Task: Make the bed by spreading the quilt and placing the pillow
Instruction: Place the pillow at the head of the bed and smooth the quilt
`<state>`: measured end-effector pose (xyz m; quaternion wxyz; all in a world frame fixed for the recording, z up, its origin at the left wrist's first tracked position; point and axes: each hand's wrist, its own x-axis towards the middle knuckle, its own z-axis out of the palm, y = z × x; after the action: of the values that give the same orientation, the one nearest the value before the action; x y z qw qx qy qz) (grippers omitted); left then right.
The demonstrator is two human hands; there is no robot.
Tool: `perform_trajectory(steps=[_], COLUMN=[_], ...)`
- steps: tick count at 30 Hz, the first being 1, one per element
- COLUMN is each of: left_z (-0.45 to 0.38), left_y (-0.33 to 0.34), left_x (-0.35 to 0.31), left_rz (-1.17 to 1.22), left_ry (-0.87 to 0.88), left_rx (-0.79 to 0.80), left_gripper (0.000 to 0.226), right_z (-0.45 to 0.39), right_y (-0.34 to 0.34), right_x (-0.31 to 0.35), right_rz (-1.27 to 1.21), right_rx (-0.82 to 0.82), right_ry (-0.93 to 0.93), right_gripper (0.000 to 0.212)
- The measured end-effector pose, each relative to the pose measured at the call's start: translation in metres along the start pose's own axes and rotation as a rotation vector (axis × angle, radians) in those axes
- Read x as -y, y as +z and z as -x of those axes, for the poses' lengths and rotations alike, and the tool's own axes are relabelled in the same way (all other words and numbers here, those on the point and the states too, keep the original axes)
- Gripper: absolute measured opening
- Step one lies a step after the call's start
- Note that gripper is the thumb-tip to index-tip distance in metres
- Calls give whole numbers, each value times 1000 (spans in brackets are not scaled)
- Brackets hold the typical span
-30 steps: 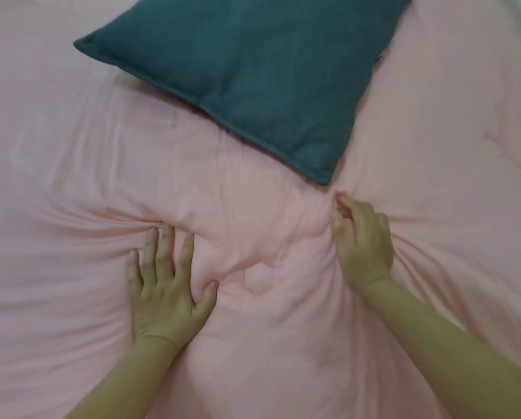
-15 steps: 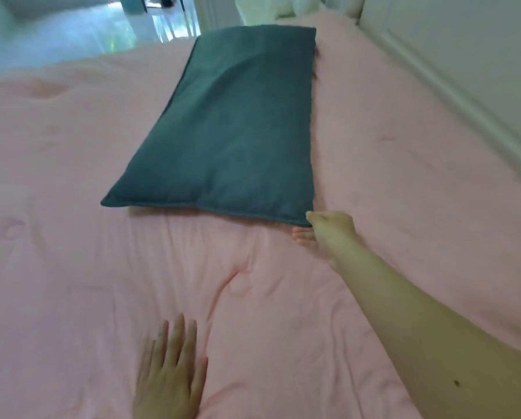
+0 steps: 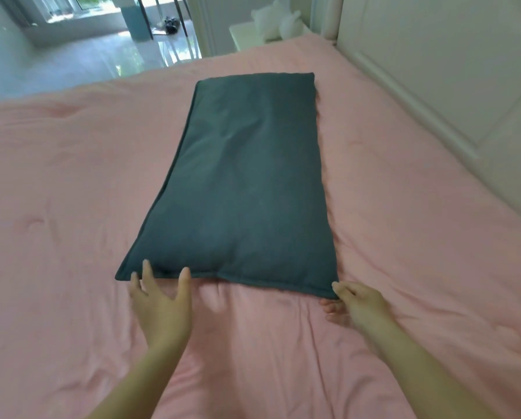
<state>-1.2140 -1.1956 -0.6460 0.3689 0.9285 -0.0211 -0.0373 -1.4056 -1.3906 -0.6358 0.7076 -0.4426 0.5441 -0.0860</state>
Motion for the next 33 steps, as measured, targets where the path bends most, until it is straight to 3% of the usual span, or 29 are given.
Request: perform_trajectory(steps=[6, 11, 17, 20, 25, 27, 28, 30, 33], left_z=[20, 44, 101, 135, 183, 193, 194, 188, 172], left_y=[-21, -39, -32, -34, -50, -51, -50, -44, -34], left_x=[-9, -6, -6, 2, 13, 17, 19, 20, 6], left_rz=[-313, -261, 81, 132, 34, 40, 97, 241, 441], left_ry=[144, 159, -109, -184, -187, -212, -236, -308, -377], left_rx=[57, 166, 524, 722, 1202, 1313, 1290, 1058, 759], left_gripper=[61, 65, 101, 112, 90, 94, 100, 107, 87], right_z=[28, 58, 103, 127, 167, 166, 162, 147, 117], right_y=[-56, -129, -206, -241, -276, -284, -288, -290, -265], right_x=[-12, -28, -53, -69, -68, -64, -62, -54, -29], right_rz=[99, 175, 202, 218, 225, 271, 335, 391, 399], right_rx=[-42, -71, -204, -300, -341, -399, -428, -487, -464], right_ry=[-32, -6, 47, 88, 139, 87, 42, -86, -268], right_gripper=[16, 19, 13, 13, 24, 26, 36, 36, 25])
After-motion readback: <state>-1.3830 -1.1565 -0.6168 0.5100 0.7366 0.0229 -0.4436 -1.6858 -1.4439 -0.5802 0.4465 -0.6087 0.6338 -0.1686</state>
